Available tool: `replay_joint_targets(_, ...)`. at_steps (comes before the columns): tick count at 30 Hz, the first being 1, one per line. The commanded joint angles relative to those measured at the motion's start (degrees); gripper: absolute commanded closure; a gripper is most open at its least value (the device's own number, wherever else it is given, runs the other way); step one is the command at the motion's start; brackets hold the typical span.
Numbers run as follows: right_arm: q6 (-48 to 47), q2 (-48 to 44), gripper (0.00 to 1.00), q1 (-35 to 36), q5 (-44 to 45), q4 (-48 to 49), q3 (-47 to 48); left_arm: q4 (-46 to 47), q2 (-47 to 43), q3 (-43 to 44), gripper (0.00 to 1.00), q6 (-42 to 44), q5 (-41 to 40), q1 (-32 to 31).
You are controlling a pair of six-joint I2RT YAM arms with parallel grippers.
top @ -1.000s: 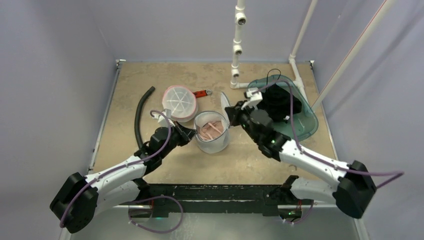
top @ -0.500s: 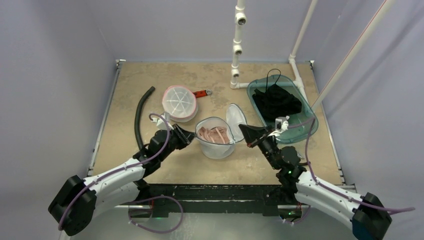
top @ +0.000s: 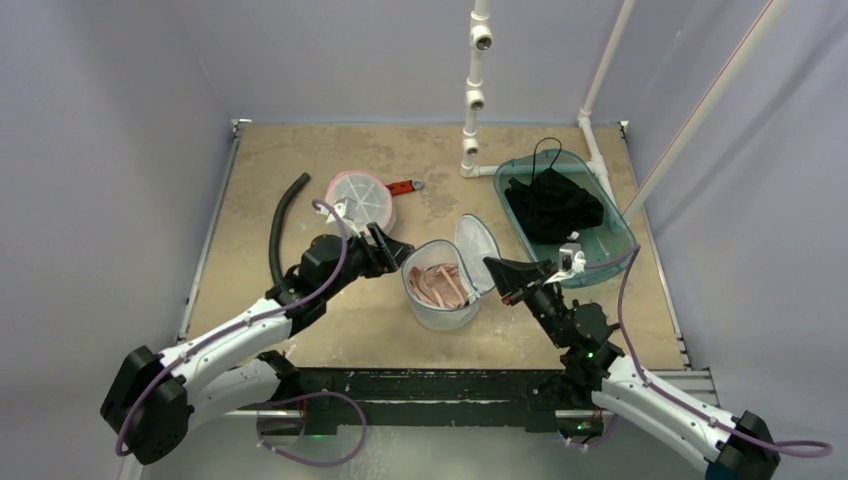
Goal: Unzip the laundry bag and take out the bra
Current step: Open the laundry bag at the center of the board, then pick up the bra from the laundry bag.
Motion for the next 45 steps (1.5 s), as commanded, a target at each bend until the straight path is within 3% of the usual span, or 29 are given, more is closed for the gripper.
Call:
replay_joint_targets(1, -1.1, -3.11, 1.0, -0.1, -1.55, -0.19, -1.14, 1.8, 7.14, 4.83, 0.32, 7.12, 7.71, -0.02)
replay_joint_targets(8, -2.06, -5.0, 1.0, -0.12, -4.41, -3.75, -0.45, 1.58, 15.51, 7.52, 0.32, 10.29, 14.07, 0.01)
replay_joint_targets(11, -2.07, -6.55, 1.0, -0.12, -4.63, -4.5, -0.84, 0.94, 17.72, 8.02, 0.38, 10.57, 14.17, 0.02)
replay_joint_targets(12, -2.1, -6.97, 1.0, -0.11, -4.63, -4.79, -0.95, 0.97, 18.17, 8.06, 0.45, 10.52, 14.21, -0.05)
replay_joint_targets(16, -2.62, -8.5, 1.0, -0.14, -4.62, -6.64, 0.16, -0.94, 17.47, 10.01, 0.95, 11.24, 12.85, 0.03)
replay_joint_targets(17, -3.12, -8.82, 1.0, -0.1, -4.35, -7.35, 0.87, -2.94, 16.63, 11.23, 1.0, 11.82, 11.62, -0.03)
replay_joint_targets(18, -3.96, -9.12, 0.99, -0.03, -4.33, -8.08, 1.85, -5.67, 15.56, 13.0, 1.0, 12.82, 10.06, -0.1)
replay_joint_targets(19, -4.54, -9.4, 0.91, -0.1, -4.34, -9.27, 2.76, -8.48, 14.41, 14.88, 1.0, 14.0, 8.48, -0.14)
replay_joint_targets(24, -5.19, -10.8, 0.38, -0.17, -3.65, -14.39, 6.45, -25.29, 12.18, 29.0, 1.0, 23.85, -0.32, -1.11)
replay_joint_targets(27, -2.7, -10.84, 0.11, -0.08, -3.89, -18.31, 8.27, -33.5, 12.94, 37.88, 1.0, 29.22, -5.12, -2.21)
replay_joint_targets(28, -2.2, -10.49, 0.06, -0.1, -3.34, -19.21, 9.02, -35.42, 13.01, 39.83, 1.0, 30.93, -6.61, -2.54)
replay_joint_targets(32, 2.34, -5.18, 0.02, -0.11, 0.34, -26.79, 14.79, -38.83, 12.01, 45.07, 1.0, 36.11, -10.17, -2.92)
replay_joint_targets(38, 13.94, 6.01, 0.02, -0.1, -2.84, -32.74, 21.64, -39.34, 11.48, 50.66, 1.0, 37.31, -11.46, -2.93)
replay_joint_targets(42, 15.72, 7.29, 0.02, -0.2, -3.86, -31.64, 21.43, -38.04, 11.57, 52.57, 1.0, 33.92, -9.82, -2.89)
replay_joint_targets(45, 12.6, 2.98, 0.02, -0.15, -1.97, -31.59, 20.76, -36.71, 11.56, 53.2, 1.0, 29.16, -8.46, -2.91)
